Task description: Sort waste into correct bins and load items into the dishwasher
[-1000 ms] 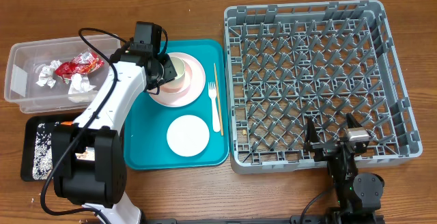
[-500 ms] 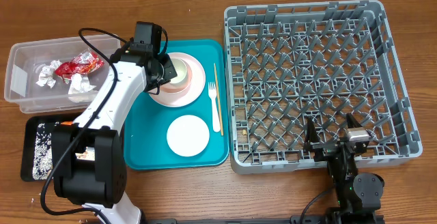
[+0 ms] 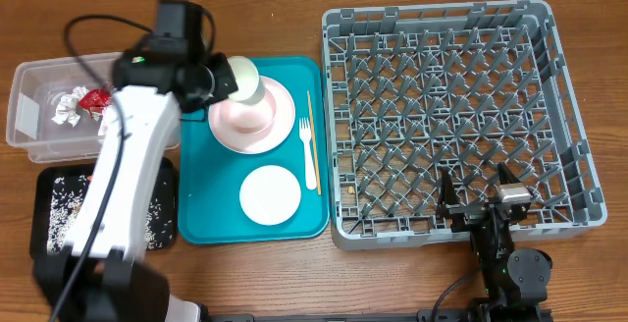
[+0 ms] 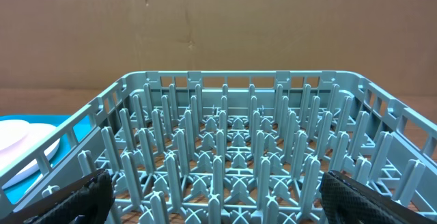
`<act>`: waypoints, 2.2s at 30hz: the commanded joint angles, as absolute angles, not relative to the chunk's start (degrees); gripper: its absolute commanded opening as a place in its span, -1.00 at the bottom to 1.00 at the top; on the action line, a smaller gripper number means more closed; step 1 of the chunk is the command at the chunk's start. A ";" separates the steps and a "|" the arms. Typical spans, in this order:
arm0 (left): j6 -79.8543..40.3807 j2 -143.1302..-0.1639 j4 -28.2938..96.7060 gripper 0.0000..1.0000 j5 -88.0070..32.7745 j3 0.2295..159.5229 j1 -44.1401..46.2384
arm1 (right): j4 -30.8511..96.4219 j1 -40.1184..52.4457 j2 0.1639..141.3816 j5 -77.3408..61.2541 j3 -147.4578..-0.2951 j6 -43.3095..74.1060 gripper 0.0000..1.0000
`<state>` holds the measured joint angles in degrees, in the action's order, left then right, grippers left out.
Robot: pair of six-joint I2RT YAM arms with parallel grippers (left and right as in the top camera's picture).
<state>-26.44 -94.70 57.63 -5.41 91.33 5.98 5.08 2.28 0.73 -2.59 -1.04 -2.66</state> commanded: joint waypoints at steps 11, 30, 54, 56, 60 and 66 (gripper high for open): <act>-3.68 -87.09 63.20 -0.92 -54.89 93.69 0.67 | 4.67 2.17 0.30 -1.89 -0.45 -2.81 1.00; 11.94 -96.36 67.22 -0.92 -72.51 90.76 -5.54 | 10.57 2.17 10.85 -28.67 -12.53 16.99 1.00; 18.48 -99.70 63.61 -0.91 -88.73 90.76 8.40 | 28.77 2.17 53.76 -76.79 -52.69 7.01 0.93; 18.48 -99.70 62.94 -0.92 -90.06 90.76 9.17 | 28.75 2.17 55.00 -77.21 -52.69 6.83 0.93; 18.48 -99.70 61.25 -0.92 -89.89 90.76 10.68 | 28.71 2.17 57.41 -83.79 -52.69 0.78 0.93; 18.46 -99.70 61.01 -0.91 -90.04 90.76 12.47 | 28.25 2.17 58.92 -84.55 -52.69 -3.49 0.94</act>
<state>16.97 -99.46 61.21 -87.92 91.02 11.53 29.04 2.28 58.70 -81.32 -51.59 1.04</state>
